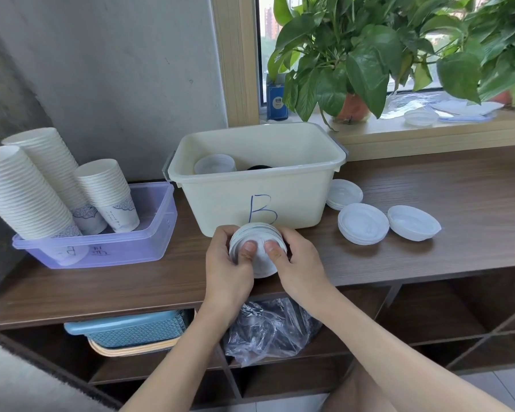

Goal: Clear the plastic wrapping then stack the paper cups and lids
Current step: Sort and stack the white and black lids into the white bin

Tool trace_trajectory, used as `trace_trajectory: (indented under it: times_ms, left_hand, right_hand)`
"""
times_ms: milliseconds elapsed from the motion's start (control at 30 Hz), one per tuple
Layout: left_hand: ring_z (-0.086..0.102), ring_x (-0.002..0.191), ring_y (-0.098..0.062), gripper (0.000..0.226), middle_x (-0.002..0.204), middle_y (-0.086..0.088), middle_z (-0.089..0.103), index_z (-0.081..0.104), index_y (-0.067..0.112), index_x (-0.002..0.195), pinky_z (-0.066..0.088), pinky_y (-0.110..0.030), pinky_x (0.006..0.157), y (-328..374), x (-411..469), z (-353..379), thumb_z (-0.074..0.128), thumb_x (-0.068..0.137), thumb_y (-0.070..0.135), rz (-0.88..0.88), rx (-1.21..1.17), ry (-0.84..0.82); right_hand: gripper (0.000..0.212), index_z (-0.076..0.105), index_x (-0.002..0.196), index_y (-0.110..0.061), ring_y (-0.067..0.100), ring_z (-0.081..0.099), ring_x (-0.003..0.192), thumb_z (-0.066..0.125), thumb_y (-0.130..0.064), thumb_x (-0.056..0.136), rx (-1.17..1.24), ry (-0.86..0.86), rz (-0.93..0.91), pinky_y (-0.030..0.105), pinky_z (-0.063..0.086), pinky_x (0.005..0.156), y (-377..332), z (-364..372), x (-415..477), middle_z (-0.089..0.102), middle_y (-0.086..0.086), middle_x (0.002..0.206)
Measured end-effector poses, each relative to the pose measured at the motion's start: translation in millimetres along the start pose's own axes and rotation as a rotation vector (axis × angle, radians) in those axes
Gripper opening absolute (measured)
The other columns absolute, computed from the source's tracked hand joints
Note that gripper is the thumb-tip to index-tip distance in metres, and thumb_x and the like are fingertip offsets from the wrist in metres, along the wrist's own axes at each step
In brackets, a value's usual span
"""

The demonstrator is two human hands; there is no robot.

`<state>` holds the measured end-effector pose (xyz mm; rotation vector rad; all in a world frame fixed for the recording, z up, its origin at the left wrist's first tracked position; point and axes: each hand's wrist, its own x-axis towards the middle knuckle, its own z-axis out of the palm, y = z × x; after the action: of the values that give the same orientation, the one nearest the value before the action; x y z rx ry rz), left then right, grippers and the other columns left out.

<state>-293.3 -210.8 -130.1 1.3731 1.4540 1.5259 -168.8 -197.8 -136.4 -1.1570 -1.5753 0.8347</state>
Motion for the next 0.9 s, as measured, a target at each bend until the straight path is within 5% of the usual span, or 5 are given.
trace_trajectory:
  times_ms: [167, 333, 567, 733, 900]
  left_hand:
    - [0.056, 0.072, 0.0, 0.018, 0.085, 0.001, 0.062, 0.053, 0.017, 0.094, 0.044, -0.009, 0.067, 3.2, -0.3, 0.7, 0.058, 0.093, 0.0, 0.017, 0.012, -0.023]
    - [0.063, 0.101, 0.003, 0.024, 0.107, 0.007, 0.07, 0.059, 0.019, 0.12, 0.047, -0.011, 0.087, 5.8, -1.2, -6.8, 0.062, 0.096, 0.016, 0.054, -0.052, -0.184]
    - [0.062, 0.078, -0.002, 0.013, 0.087, 0.003, 0.071, 0.065, 0.017, 0.096, 0.047, -0.014, 0.072, 0.0, 0.8, -2.2, 0.061, 0.094, 0.005, -0.004, -0.097, -0.005]
    - [0.059, 0.071, 0.001, 0.015, 0.084, 0.002, 0.068, 0.064, 0.016, 0.092, 0.046, -0.011, 0.067, -0.8, 1.1, 0.7, 0.06, 0.094, 0.002, -0.016, -0.076, 0.022]
    - [0.056, 0.068, -0.002, 0.015, 0.079, 0.001, 0.065, 0.06, 0.014, 0.087, 0.044, -0.013, 0.065, -1.4, 1.5, 3.0, 0.059, 0.093, 0.0, -0.007, -0.051, 0.041]
  right_hand:
    - [0.015, 0.065, 0.104, -0.02, 0.011, 0.06, 0.095, 0.055, -0.014, 0.095, 0.019, 0.034, 0.003, 0.012, 0.042, 0.077, 0.3, 2.5, 1.1, 0.067, -0.002, 0.099]
    - [0.019, 0.066, 0.11, -0.023, 0.001, 0.057, 0.1, 0.054, -0.018, 0.096, -0.004, 0.012, -0.027, 0.007, 0.04, 0.08, 0.8, 0.6, 1.0, 0.066, -0.009, 0.103]
    - [0.023, 0.062, 0.117, -0.022, 0.008, 0.058, 0.105, 0.052, -0.03, 0.098, -0.022, -0.061, -0.026, 0.025, 0.046, 0.089, 0.9, -0.1, 0.9, 0.067, -0.007, 0.109]
    - [0.024, 0.063, 0.116, -0.018, 0.008, 0.055, 0.102, 0.054, -0.027, 0.095, -0.094, -0.003, -0.027, 0.008, 0.037, 0.081, 0.5, 2.8, -0.2, 0.063, -0.006, 0.108]
    - [0.018, 0.066, 0.109, -0.015, 0.009, 0.054, 0.098, 0.055, -0.015, 0.095, -0.083, 0.032, -0.024, 0.004, 0.035, 0.078, -4.6, 4.9, -0.6, 0.062, -0.005, 0.1]
